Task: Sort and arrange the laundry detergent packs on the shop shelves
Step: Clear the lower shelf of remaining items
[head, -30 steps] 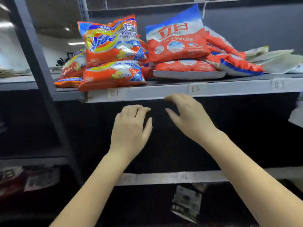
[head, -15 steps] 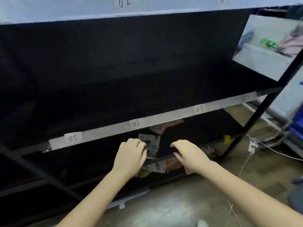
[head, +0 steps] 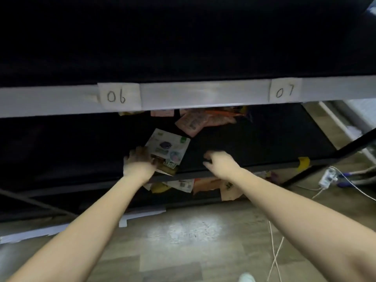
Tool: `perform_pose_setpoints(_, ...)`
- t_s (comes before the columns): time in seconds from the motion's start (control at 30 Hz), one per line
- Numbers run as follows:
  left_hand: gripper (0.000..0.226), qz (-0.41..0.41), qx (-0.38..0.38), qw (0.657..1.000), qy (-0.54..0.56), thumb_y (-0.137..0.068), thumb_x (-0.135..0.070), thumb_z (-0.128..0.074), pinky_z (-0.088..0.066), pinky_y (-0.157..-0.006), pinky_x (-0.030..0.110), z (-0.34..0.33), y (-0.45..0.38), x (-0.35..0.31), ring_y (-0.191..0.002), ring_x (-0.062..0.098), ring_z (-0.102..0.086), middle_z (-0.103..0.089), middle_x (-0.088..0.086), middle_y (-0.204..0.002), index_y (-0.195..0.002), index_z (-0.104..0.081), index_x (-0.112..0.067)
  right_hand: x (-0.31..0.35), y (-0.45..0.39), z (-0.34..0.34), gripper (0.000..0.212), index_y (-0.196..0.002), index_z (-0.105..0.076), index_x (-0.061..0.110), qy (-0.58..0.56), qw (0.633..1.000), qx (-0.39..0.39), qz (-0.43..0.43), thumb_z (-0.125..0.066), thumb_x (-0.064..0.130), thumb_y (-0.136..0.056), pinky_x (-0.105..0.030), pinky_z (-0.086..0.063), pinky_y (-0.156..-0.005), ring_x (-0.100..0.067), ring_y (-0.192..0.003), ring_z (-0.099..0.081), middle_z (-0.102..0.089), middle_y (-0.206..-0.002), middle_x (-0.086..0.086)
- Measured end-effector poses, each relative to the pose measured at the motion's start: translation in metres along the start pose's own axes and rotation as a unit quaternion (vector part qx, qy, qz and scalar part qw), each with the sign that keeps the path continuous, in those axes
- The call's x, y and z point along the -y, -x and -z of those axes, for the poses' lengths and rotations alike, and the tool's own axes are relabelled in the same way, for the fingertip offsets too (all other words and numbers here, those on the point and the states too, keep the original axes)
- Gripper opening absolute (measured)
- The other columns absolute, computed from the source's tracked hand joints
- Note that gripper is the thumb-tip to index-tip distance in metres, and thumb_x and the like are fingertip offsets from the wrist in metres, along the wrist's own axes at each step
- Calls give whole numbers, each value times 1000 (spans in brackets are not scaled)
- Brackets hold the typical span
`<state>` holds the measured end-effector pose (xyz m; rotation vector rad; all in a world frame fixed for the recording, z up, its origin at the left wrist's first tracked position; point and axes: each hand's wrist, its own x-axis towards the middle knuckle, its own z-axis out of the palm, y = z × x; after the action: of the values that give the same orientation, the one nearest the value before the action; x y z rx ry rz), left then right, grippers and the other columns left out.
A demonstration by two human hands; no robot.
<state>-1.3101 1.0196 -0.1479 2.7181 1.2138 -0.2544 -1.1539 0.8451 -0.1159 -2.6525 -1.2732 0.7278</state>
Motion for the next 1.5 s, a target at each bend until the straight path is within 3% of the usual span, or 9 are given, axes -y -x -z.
perform_pose_setpoints(0.3,80,132,-45,982,128,-88,-60,-48,-30,-104,45,-71,-84,-2,-130,37,-33,-34,22,-142,-141,-30,-2,-26,-150,-42,37,-112,-57,9,-179,974,-81,-115,-53,41,-92,-27,-44,-74,-27,-99,-59,-61,-118,-13)
perform_pose_setpoints(0.43,71,98,-192,974,75,-82,-59,-42,-51,-69,45,-114,-85,-2,-82,41,-61,-60,28,-92,-94,-63,8,-14,-194,-29,47,-128,-50,8,-434,871,-108,-205,-60,35,-90,-40,-57,-82,-28,-102,-60,-56,-120,-12)
perform_pose_setpoints(0.53,71,97,-219,966,98,-83,-59,-51,-46,-74,46,-119,-85,-4,-87,44,-58,-59,31,-96,-99,-60,10,-8,-218,-29,54,-131,-46,9,-541,804,-96,-230,-68,28,-85,-39,-56,-84,-28,-105,-59,-53,-124,-9)
perform_pose_setpoints(0.67,87,173,-53,962,205,-78,-63,-61,-36,-98,42,-92,-95,-2,-122,35,-44,-46,20,-132,-135,-40,-1,0,-224,-30,40,-128,-50,6,-642,726,-64,-237,-61,17,-91,-26,-52,-87,-24,-115,-56,-55,-129,-11)
perform_pose_setpoints(0.77,58,160,59,869,464,-74,-40,-77,-51,-84,32,-68,-89,7,-99,23,-64,-64,10,-114,-119,-58,-11,-4,-204,-21,29,-121,-55,1,-684,690,-50,-231,-56,5,-93,-20,-49,-84,-21,-114,-57,-57,-119,-10)
perform_pose_setpoints(0.87,19,133,96,789,593,-76,-18,-77,-54,-57,21,-58,-63,8,-64,10,-69,-71,6,-86,-93,-67,-15,-16,-176,-20,7,-87,-58,6,-699,679,-1,-225,-59,-1,-88,-16,-53,-51,-13,-80,-57,-57,-96,-5)
perform_pose_setpoints(1.13,18,117,164,762,615,-85,-10,-67,-53,-58,18,-57,36,6,-73,7,-71,-72,-1,-92,-101,-63,-18,-50,-65,-39,28,-122,-55,2,-607,765,-34,-212,-53,10,-95,-28,-51,-79,-23,-99,-58,-59,-106,-10)
perform_pose_setpoints(1.33,13,130,183,733,642,-89,-14,-63,-55,-64,24,-24,113,18,-81,15,-72,-75,-1,-91,-100,-67,-18,-68,49,-68,20,-79,-65,0,-478,853,-83,-193,-53,9,-94,-32,-39,-72,-19,-78,-53,-68,-86,-19)
perform_pose_setpoints(1.5,14,130,167,693,689,-90,-13,-60,-57,-66,28,22,148,29,-82,16,-72,-75,-2,-92,-102,-65,-18,-39,148,-60,23,-82,-65,-5,-444,875,-93,-170,-56,12,-93,-30,-35,-65,-13,-73,-49,-66,-75,-16)
